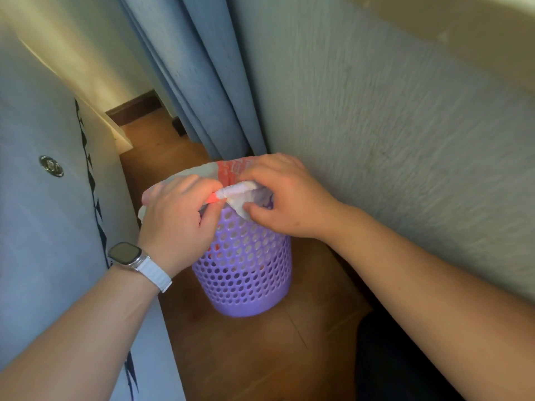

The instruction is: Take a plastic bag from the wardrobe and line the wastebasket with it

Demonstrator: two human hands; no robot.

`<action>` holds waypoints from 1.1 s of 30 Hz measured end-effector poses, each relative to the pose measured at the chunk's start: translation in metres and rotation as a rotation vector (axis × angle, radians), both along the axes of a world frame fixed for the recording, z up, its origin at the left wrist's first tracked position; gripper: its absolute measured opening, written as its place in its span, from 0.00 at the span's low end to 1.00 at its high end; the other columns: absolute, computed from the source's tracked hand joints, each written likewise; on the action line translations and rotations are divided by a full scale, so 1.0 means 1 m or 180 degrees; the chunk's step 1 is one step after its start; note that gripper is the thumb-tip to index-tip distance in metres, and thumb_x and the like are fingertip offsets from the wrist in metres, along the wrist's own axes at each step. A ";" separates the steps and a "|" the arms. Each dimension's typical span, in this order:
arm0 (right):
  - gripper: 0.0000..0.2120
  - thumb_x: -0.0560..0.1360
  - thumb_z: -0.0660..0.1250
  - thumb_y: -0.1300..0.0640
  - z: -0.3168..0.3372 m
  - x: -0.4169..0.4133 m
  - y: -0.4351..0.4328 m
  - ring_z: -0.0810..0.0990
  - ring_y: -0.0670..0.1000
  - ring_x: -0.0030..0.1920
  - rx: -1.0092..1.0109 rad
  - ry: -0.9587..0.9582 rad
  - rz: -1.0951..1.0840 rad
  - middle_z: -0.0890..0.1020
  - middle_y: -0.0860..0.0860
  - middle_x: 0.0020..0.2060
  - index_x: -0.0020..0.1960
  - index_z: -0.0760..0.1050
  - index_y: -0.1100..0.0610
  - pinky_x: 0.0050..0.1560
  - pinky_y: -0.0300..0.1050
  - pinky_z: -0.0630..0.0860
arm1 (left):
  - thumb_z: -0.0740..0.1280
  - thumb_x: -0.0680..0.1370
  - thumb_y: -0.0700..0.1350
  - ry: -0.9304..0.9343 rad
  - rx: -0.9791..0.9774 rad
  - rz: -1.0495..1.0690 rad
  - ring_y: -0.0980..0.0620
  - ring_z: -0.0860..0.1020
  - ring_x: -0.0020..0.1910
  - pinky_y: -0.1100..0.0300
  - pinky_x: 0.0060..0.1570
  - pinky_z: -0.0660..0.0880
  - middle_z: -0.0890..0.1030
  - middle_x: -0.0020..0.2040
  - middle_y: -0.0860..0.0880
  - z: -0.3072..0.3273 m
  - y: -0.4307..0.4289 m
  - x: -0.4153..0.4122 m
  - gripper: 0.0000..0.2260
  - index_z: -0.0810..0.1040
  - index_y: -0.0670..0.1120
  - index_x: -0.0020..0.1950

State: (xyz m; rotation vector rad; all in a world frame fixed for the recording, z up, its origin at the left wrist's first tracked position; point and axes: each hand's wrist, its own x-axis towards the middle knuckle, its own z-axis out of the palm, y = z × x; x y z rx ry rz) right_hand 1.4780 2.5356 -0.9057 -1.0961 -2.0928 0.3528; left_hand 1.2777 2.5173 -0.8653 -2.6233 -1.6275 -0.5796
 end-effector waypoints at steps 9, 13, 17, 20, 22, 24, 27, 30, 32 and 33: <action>0.05 0.70 0.67 0.56 -0.040 -0.011 -0.018 0.76 0.59 0.38 0.0038 -0.0721 0.0030 0.77 0.54 0.36 0.39 0.75 0.57 0.39 0.51 0.69 | 0.58 0.74 0.47 0.0626 -0.0224 0.0177 0.41 0.76 0.40 0.51 0.41 0.68 0.76 0.38 0.47 -0.055 -0.027 -0.008 0.09 0.76 0.46 0.44; 0.06 0.70 0.72 0.56 -0.063 -0.018 -0.027 0.76 0.57 0.39 0.0122 -0.1118 0.0238 0.78 0.54 0.37 0.42 0.77 0.58 0.40 0.50 0.67 | 0.58 0.73 0.46 0.0806 -0.0333 0.0113 0.43 0.76 0.37 0.54 0.38 0.68 0.77 0.37 0.47 -0.074 -0.043 -0.013 0.09 0.76 0.45 0.44; 0.06 0.70 0.70 0.56 -0.069 -0.020 -0.034 0.76 0.56 0.40 0.0144 -0.1231 0.0295 0.79 0.54 0.39 0.43 0.77 0.58 0.39 0.49 0.70 | 0.59 0.73 0.46 0.0812 -0.0365 0.0055 0.43 0.75 0.37 0.54 0.38 0.70 0.76 0.37 0.47 -0.078 -0.045 -0.017 0.08 0.76 0.46 0.43; 0.07 0.71 0.63 0.55 -0.077 -0.024 -0.039 0.75 0.57 0.39 0.0094 -0.1415 0.0449 0.77 0.55 0.38 0.43 0.75 0.58 0.38 0.50 0.70 | 0.60 0.72 0.46 0.0906 -0.0495 0.0041 0.44 0.76 0.38 0.53 0.39 0.71 0.78 0.38 0.48 -0.087 -0.052 -0.020 0.08 0.77 0.47 0.44; 0.06 0.71 0.66 0.56 -0.082 -0.026 -0.041 0.75 0.58 0.40 0.0008 -0.1524 0.0541 0.76 0.55 0.38 0.42 0.75 0.58 0.39 0.50 0.70 | 0.63 0.72 0.46 0.0917 -0.0599 0.0078 0.44 0.77 0.37 0.54 0.38 0.72 0.78 0.37 0.48 -0.092 -0.057 -0.022 0.06 0.78 0.47 0.44; 0.06 0.72 0.66 0.55 -0.086 -0.027 -0.042 0.75 0.57 0.40 -0.0052 -0.1596 0.0607 0.77 0.55 0.38 0.43 0.75 0.58 0.40 0.51 0.70 | 0.64 0.71 0.45 0.0813 -0.0680 0.0111 0.45 0.77 0.37 0.54 0.37 0.71 0.78 0.37 0.48 -0.097 -0.061 -0.023 0.05 0.78 0.47 0.44; 0.10 0.73 0.61 0.51 -0.089 -0.028 -0.044 0.75 0.57 0.40 -0.0157 -0.1546 0.0678 0.77 0.54 0.38 0.42 0.75 0.58 0.41 0.51 0.72 | 0.63 0.73 0.46 0.0678 -0.0780 0.0164 0.46 0.76 0.38 0.56 0.39 0.69 0.77 0.38 0.49 -0.101 -0.067 -0.024 0.05 0.77 0.48 0.45; 0.09 0.72 0.66 0.51 -0.093 -0.028 -0.050 0.75 0.56 0.40 -0.0260 -0.1604 0.0727 0.78 0.53 0.39 0.42 0.76 0.57 0.43 0.52 0.74 | 0.68 0.73 0.44 0.0644 -0.1028 0.0236 0.48 0.78 0.41 0.58 0.43 0.68 0.80 0.41 0.51 -0.100 -0.076 -0.024 0.05 0.79 0.49 0.49; 0.08 0.71 0.68 0.51 -0.093 -0.027 -0.056 0.76 0.55 0.42 -0.0362 -0.1705 0.0668 0.79 0.52 0.40 0.43 0.76 0.56 0.47 0.52 0.74 | 0.69 0.74 0.45 0.0690 -0.1158 0.0204 0.49 0.78 0.45 0.56 0.48 0.71 0.81 0.46 0.52 -0.097 -0.080 -0.024 0.08 0.79 0.49 0.53; 0.08 0.71 0.67 0.51 -0.092 -0.026 -0.059 0.76 0.55 0.43 -0.0423 -0.1744 0.0616 0.79 0.52 0.41 0.44 0.76 0.55 0.49 0.52 0.73 | 0.69 0.74 0.46 0.0682 -0.1154 0.0189 0.48 0.79 0.47 0.55 0.50 0.72 0.82 0.48 0.52 -0.093 -0.081 -0.025 0.10 0.79 0.49 0.55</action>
